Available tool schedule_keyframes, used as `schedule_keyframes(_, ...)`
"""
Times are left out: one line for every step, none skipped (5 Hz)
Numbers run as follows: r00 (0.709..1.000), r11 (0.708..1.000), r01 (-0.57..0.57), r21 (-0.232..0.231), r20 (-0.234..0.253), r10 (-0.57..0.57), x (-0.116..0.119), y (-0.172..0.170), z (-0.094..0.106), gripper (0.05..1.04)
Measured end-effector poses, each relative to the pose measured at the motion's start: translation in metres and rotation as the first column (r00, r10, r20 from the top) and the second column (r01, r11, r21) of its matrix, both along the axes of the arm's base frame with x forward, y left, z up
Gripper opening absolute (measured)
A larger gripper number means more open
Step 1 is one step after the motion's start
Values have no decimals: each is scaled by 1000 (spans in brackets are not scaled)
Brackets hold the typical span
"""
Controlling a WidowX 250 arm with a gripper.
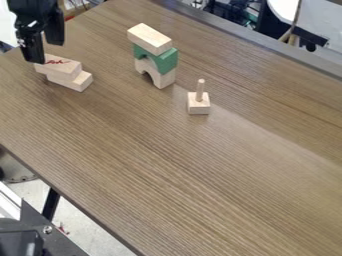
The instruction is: Put the wood rectangle with red writing on top of the wood rectangle
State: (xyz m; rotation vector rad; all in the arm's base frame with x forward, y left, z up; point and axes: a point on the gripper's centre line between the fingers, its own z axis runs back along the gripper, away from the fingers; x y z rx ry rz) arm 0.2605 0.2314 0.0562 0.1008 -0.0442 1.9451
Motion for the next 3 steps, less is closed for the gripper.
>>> schedule_keyframes(1000, 1000, -3, 5, 0, 3, 2, -1, -1, 999)
schedule_keyframes(1000, 1000, 10, 8, -13, -9, 4, -6, -8, 999)
schedule_keyframes(999, 1000, 5, -1, -38, -5, 3, -8, -19, 967)
